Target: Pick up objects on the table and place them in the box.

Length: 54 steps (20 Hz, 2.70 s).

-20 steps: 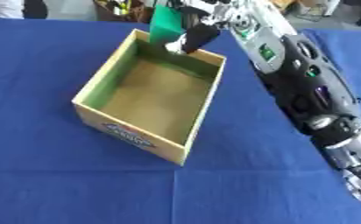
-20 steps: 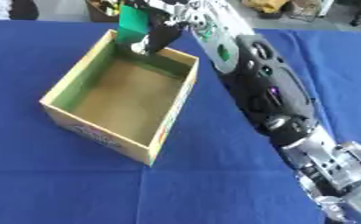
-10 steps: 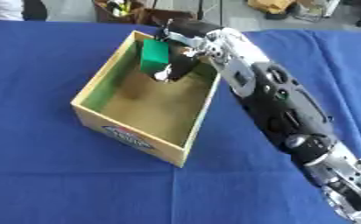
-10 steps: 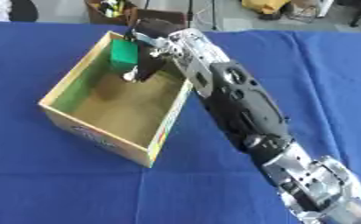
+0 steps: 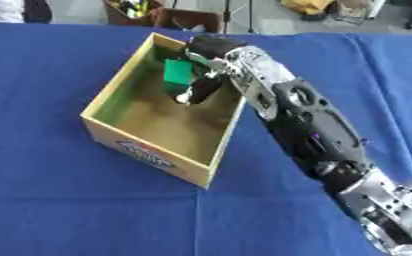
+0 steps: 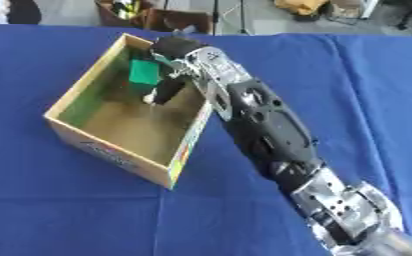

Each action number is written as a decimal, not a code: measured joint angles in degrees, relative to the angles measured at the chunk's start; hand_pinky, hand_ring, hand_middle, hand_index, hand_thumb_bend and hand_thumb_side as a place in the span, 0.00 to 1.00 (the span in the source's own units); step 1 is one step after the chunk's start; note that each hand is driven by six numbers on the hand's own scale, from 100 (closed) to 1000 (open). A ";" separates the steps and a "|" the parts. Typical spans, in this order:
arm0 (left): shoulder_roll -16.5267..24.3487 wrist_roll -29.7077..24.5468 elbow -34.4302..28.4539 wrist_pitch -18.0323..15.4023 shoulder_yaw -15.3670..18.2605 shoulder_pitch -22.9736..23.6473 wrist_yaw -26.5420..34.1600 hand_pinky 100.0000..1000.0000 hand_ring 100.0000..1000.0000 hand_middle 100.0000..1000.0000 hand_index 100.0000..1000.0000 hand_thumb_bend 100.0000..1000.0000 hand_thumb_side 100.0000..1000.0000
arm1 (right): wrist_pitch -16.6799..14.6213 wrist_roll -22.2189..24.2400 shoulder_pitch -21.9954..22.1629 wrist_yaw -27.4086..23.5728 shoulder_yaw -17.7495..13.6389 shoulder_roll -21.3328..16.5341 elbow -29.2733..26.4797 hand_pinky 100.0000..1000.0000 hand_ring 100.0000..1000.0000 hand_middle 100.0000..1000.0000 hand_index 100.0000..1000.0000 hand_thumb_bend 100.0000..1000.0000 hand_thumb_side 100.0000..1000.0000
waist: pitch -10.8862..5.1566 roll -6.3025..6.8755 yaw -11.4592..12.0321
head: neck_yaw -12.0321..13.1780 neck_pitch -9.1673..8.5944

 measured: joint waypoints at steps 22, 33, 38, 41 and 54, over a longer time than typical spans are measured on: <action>-0.01 -0.24 0.00 0.15 -0.27 0.35 0.16 0.64 0.66 0.67 0.82 0.00 1.00 | -4.81 11.79 -0.57 2.71 -0.04 0.84 -1.27 0.81 0.89 0.89 0.93 0.74 0.55 | -0.01 0.28 -0.33 | -0.20 -0.02; -0.01 -0.28 0.00 0.19 -0.27 0.43 0.16 0.64 0.67 0.67 0.83 0.00 1.00 | -4.70 15.44 -0.97 -3.63 -1.81 -1.21 -3.97 0.93 0.97 0.97 1.00 0.86 0.39 | -0.06 0.28 -0.60 | 0.34 -0.01; -0.01 -0.39 0.00 0.25 -0.27 0.43 0.16 0.64 0.67 0.67 0.83 0.00 1.00 | -4.84 19.60 -1.45 -10.18 -2.93 -1.81 -3.97 0.93 0.94 0.94 1.00 0.80 0.27 | -0.06 0.27 -0.54 | 0.52 0.00; -0.01 -0.42 0.00 0.26 -0.27 0.43 0.16 0.64 0.67 0.67 0.83 0.00 1.00 | -4.18 20.06 -1.46 -11.97 -3.35 -2.45 -4.51 0.92 0.93 0.92 1.00 0.81 0.35 | -0.05 0.27 -0.52 | 0.66 0.00; -0.01 -0.49 0.00 0.37 -0.26 0.73 0.15 0.65 0.67 0.67 0.83 0.00 1.00 | -0.69 14.83 -1.39 -19.75 -6.27 -7.91 -19.67 0.89 0.86 0.86 0.94 0.71 0.63 | -0.41 0.34 -1.86 | 1.65 0.00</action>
